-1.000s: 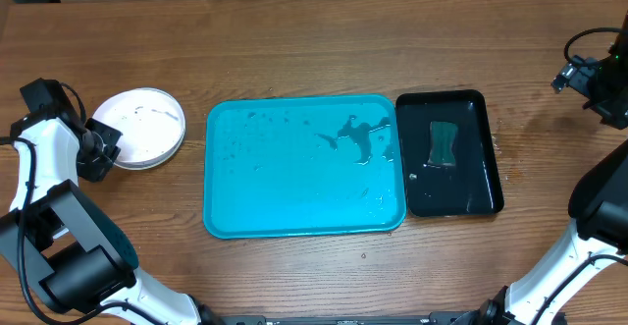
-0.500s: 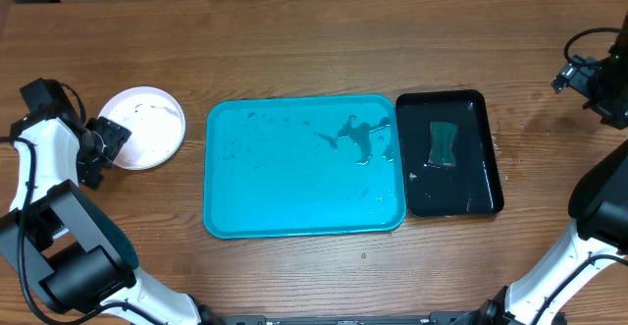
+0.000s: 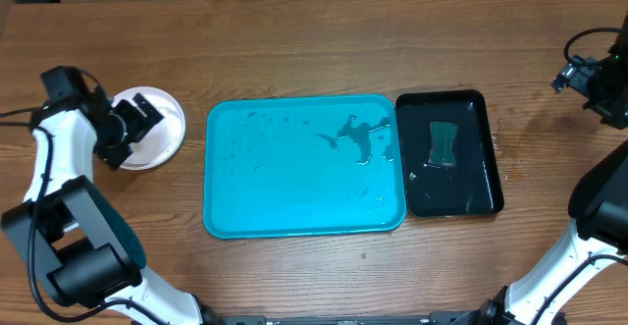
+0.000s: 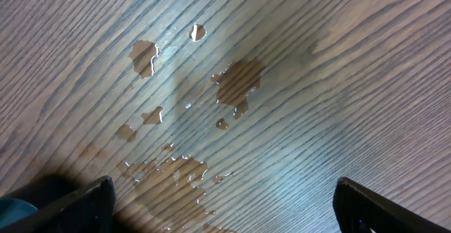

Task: Clean dirty plates on tray and stack at the side
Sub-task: 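Open the left gripper and release the plate on the stack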

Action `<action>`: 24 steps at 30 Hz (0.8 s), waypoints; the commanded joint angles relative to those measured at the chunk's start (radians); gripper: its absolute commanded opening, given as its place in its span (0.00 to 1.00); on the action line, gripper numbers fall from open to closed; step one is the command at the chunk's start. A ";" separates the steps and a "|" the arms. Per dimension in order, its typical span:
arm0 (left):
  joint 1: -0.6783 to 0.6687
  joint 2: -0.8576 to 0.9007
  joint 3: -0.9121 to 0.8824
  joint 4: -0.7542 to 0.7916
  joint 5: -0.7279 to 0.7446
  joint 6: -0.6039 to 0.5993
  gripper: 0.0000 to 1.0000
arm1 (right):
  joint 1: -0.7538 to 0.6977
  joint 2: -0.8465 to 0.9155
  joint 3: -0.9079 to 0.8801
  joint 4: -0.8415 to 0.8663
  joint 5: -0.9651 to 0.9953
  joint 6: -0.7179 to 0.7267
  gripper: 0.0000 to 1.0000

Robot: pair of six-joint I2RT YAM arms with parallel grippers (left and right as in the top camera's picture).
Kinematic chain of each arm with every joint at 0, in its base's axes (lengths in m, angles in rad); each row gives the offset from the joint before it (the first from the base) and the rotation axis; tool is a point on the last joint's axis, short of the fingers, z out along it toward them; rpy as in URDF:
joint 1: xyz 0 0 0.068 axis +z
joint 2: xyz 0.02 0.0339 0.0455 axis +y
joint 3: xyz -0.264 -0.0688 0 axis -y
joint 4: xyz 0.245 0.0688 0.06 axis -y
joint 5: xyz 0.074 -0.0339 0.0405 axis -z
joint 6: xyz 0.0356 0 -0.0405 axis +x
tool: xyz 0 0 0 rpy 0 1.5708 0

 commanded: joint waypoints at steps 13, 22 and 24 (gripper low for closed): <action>-0.039 0.011 -0.007 0.001 0.029 0.029 1.00 | -0.001 -0.031 0.014 0.001 0.003 0.004 1.00; -0.039 0.011 -0.007 0.001 0.029 0.029 1.00 | -0.001 -0.031 0.014 0.001 0.003 0.004 1.00; -0.039 0.011 -0.007 0.001 0.029 0.029 1.00 | -0.001 -0.031 0.014 0.001 0.003 0.004 1.00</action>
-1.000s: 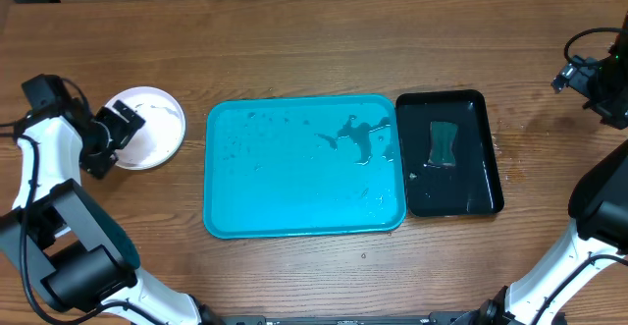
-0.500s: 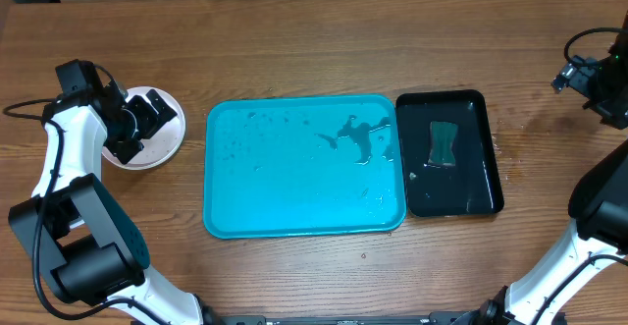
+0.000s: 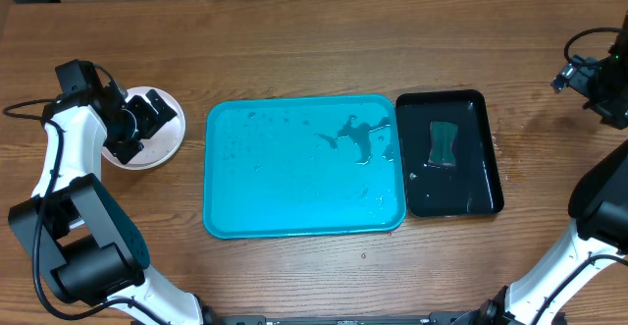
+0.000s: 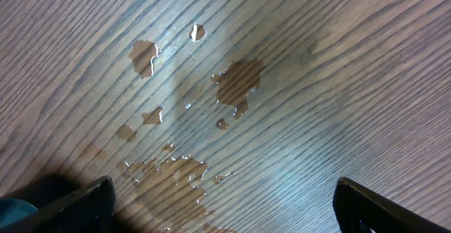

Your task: Clean dirty plates on tray and stack at the side

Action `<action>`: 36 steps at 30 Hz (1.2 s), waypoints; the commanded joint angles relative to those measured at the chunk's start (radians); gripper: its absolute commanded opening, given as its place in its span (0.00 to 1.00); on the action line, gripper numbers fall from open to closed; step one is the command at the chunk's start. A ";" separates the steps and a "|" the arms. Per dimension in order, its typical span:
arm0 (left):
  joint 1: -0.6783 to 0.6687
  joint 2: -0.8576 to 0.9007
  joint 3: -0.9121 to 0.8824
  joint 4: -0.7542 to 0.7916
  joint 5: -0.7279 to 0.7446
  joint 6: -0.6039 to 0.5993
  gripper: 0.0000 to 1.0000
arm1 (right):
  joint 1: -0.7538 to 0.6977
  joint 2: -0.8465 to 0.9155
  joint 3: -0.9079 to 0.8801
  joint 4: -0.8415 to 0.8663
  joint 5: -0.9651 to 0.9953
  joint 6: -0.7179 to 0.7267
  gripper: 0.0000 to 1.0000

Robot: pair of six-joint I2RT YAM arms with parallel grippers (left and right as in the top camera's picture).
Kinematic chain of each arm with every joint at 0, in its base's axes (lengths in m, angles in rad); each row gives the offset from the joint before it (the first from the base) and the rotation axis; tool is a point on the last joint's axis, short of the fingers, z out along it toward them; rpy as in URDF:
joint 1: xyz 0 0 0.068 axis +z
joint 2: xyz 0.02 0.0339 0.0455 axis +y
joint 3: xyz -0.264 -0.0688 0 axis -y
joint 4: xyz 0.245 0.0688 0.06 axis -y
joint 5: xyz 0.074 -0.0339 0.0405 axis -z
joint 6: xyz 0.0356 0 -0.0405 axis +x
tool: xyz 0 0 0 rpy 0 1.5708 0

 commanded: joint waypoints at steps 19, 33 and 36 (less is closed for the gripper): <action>-0.001 0.011 -0.007 0.001 0.014 0.022 1.00 | 0.036 -0.240 0.013 0.001 0.003 0.004 1.00; -0.001 0.011 -0.007 0.001 0.014 0.022 1.00 | 0.238 -0.677 0.013 0.001 0.003 0.004 1.00; -0.001 0.011 -0.007 0.001 0.014 0.022 1.00 | 0.320 -0.771 0.013 0.000 0.003 0.004 1.00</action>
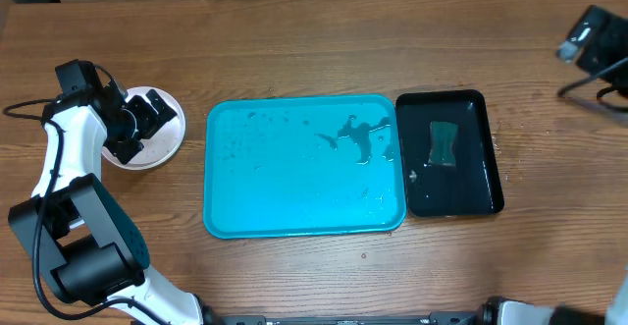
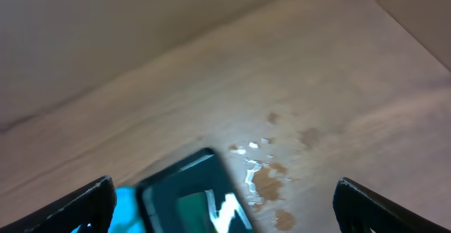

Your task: Clean dirty plates on tray and stack at the side

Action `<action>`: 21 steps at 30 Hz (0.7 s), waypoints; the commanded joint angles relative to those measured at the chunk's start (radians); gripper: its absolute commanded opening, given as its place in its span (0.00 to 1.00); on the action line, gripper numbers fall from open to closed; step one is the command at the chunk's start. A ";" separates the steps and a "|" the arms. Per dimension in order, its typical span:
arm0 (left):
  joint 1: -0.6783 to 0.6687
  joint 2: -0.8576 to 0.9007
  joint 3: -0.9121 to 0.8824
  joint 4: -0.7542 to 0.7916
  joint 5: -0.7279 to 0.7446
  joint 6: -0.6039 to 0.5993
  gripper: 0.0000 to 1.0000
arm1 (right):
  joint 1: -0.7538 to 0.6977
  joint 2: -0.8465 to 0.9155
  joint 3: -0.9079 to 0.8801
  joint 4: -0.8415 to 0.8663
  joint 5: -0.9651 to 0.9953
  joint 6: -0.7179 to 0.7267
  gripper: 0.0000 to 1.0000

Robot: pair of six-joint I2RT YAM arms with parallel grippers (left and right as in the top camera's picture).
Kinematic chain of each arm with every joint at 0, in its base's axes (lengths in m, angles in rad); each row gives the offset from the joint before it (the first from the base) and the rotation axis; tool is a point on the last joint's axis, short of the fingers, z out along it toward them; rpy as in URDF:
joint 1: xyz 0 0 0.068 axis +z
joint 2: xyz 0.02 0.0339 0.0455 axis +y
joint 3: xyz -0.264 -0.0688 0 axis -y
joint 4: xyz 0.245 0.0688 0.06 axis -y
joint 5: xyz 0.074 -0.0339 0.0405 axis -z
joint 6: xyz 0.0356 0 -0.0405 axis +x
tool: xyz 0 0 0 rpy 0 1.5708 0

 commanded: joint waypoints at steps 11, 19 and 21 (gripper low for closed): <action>-0.001 0.011 -0.007 0.001 0.014 0.022 1.00 | 0.266 -0.385 0.013 -0.003 0.002 0.003 1.00; -0.001 0.011 -0.007 0.001 0.014 0.022 1.00 | 0.385 -0.535 -0.003 -0.065 0.001 0.003 1.00; -0.001 0.011 -0.007 0.001 0.014 0.022 1.00 | 0.408 -0.580 -0.018 -0.111 -0.002 0.003 1.00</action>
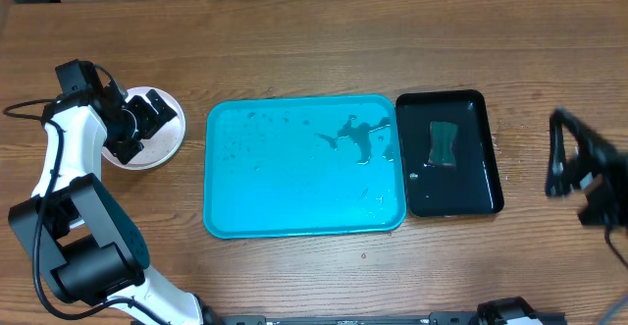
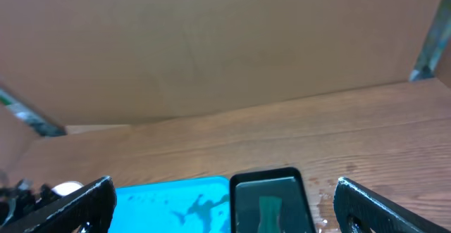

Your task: Clean dirty plates on tray and stack at the side

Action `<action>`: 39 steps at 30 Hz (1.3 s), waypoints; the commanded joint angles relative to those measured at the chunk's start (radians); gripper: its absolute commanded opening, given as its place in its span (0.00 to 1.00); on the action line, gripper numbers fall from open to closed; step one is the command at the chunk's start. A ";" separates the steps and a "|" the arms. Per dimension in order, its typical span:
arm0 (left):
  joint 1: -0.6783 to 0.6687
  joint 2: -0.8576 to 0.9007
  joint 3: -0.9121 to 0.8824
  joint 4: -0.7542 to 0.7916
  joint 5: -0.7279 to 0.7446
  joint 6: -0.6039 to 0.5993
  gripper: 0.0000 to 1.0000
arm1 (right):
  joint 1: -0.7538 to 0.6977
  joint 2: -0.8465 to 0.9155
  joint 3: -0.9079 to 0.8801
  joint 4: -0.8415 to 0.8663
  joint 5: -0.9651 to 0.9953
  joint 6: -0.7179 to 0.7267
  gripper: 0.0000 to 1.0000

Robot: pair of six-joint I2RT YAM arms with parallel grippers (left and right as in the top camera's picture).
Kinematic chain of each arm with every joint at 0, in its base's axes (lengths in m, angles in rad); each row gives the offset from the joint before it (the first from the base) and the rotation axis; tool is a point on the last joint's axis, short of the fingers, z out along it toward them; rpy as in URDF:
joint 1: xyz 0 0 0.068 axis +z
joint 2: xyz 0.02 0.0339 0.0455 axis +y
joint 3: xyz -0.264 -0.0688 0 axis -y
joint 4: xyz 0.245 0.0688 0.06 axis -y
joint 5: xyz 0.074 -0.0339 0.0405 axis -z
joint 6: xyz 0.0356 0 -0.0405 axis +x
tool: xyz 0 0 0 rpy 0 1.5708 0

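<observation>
A white plate stack (image 1: 162, 134) sits on the table left of the cyan tray (image 1: 304, 166). The tray holds no plates, only water smears (image 1: 358, 136). My left gripper (image 1: 137, 129) rests over the stack, and its dark fingers look spread apart. My right gripper (image 1: 581, 173) is a blurred shape raised at the right edge, beyond the black basin (image 1: 449, 153). In the right wrist view the right gripper (image 2: 224, 194) is wide open and empty. It looks from afar across the black basin (image 2: 271, 205) and the cyan tray (image 2: 176, 205).
A green sponge (image 1: 444, 143) lies in water inside the black basin. Water spots (image 1: 520, 129) mark the wood to its right. A cardboard wall (image 2: 211, 43) closes the table's far side.
The right arm has moved from the table's back right corner to the right edge, level with the basin, and its camera has tilted up to the far wall. The left arm and plates are unchanged.
At first my left gripper was at the white plates' left side and the right gripper hung open over water spots on the wood. The left gripper then lay over the plates and stayed. The right arm rose and shifted toward the front, and its gripper stayed open.
</observation>
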 commanded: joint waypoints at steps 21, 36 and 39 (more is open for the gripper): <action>-0.001 0.011 -0.006 0.000 0.014 0.022 1.00 | 0.090 -0.550 -0.586 0.256 -0.019 0.002 1.00; -0.001 0.011 -0.006 0.000 0.014 0.022 1.00 | 0.089 -0.907 -1.478 1.184 -0.095 0.002 1.00; -0.001 0.011 -0.006 0.000 0.014 0.022 1.00 | 0.088 -0.951 -1.627 1.385 -0.105 0.002 1.00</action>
